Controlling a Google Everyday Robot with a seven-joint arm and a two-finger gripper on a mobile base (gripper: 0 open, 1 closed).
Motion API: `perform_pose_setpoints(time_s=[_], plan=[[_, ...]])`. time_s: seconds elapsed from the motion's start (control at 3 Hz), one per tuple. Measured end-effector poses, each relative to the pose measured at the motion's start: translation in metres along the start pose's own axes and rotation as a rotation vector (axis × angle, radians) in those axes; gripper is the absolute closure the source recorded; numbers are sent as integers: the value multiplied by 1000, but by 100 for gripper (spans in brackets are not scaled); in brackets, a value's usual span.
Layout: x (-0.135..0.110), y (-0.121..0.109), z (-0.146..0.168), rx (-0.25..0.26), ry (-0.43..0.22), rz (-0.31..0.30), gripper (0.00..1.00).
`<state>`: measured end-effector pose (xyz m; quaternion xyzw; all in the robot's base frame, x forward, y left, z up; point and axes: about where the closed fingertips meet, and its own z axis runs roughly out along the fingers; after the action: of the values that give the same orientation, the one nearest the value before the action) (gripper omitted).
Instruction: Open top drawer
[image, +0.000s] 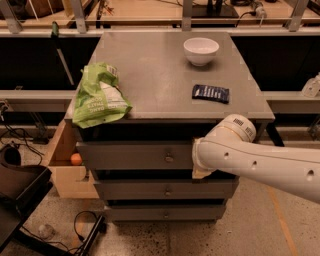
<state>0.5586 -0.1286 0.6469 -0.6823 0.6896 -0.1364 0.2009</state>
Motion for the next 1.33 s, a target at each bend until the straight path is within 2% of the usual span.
perform_pose_setpoints(time_s=[0.67,1.0,1.33], plan=[[0,-2,-5,2,1,-1,87],[-1,-3,-6,2,1,-1,100],[-1,-4,-8,2,1,-1,100]])
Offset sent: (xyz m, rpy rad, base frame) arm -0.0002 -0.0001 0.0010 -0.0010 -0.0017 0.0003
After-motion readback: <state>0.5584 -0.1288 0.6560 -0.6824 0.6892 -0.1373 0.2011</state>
